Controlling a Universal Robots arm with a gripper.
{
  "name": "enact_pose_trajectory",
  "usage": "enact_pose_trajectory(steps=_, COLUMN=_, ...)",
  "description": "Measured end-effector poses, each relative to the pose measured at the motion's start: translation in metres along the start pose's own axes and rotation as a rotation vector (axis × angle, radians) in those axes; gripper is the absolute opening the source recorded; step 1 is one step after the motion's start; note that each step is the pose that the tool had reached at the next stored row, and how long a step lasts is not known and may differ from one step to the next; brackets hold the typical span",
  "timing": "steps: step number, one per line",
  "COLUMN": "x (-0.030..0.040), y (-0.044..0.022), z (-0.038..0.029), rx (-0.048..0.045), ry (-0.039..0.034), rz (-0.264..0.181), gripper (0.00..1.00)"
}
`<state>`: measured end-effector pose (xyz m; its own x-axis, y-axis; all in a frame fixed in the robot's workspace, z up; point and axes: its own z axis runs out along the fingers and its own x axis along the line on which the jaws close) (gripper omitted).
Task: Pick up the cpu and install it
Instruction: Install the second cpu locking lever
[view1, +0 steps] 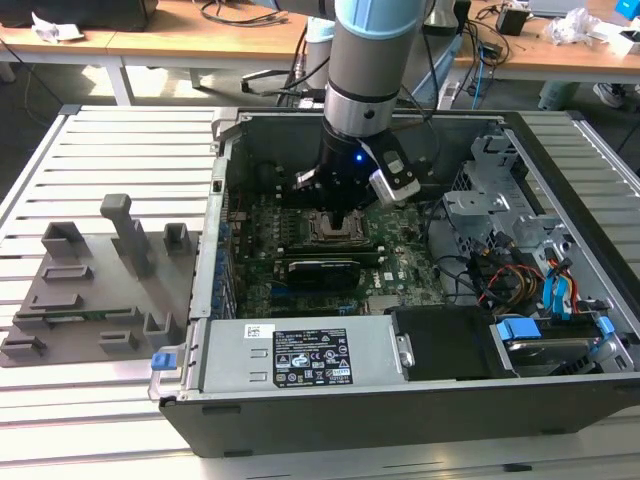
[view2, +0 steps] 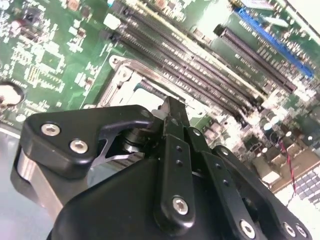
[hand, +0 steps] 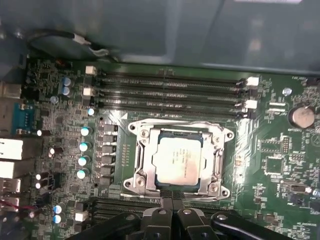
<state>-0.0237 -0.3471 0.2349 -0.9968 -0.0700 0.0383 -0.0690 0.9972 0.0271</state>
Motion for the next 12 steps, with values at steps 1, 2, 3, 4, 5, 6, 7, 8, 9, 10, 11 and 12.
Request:
enact_pose_trajectory(steps=1, x=-0.0003, y=0.0011, z=-0.0032, rx=0.0017, ry=0.0001, rz=0.0, gripper=0.11)
enact_pose_trajectory(steps=2, x=-0.0005, y=0.0021, z=-0.0067, rx=0.0042, ry=0.0002, rz=0.0, gripper=0.11)
enact_pose_trajectory(steps=3, x=-0.0006, y=0.003, z=-0.012, rx=0.0073, ry=0.0005, rz=0.0, gripper=0.11)
enact_pose_trajectory(steps=4, x=-0.0007, y=0.0035, z=-0.0154, rx=0.0084, ry=0.0005, rz=0.0, gripper=0.11)
enact_pose_trajectory(steps=5, x=-0.0008, y=0.0042, z=-0.0261, rx=0.0121, ry=0.0008, rz=0.001, gripper=0.11)
enact_pose_trajectory(steps=6, x=-0.0008, y=0.0045, z=-0.0349, rx=0.0172, ry=0.0011, rz=0.001, gripper=0.11)
enact_pose_trajectory(steps=7, x=-0.0008, y=0.0046, z=-0.0361, rx=0.0187, ry=0.0013, rz=0.001, gripper=0.11)
enact_pose_trajectory(steps=8, x=-0.0008, y=0.0045, z=-0.0361, rx=0.0193, ry=0.0011, rz=0.001, gripper=0.11)
enact_pose_trajectory(steps=9, x=-0.0008, y=0.0045, z=-0.0363, rx=0.0202, ry=0.0014, rz=0.001, gripper=0.11)
enact_pose_trajectory(steps=10, x=-0.0007, y=0.0045, z=-0.0363, rx=0.0205, ry=0.0014, rz=0.001, gripper=0.11)
enact_pose_trajectory(steps=11, x=-0.0007, y=0.0045, z=-0.0362, rx=0.0209, ry=0.0014, rz=0.001, gripper=0.11)
enact_pose_trajectory(steps=12, x=-0.0007, y=0.0045, z=-0.0362, rx=0.0212, ry=0.0014, rz=0.001, gripper=0.11)
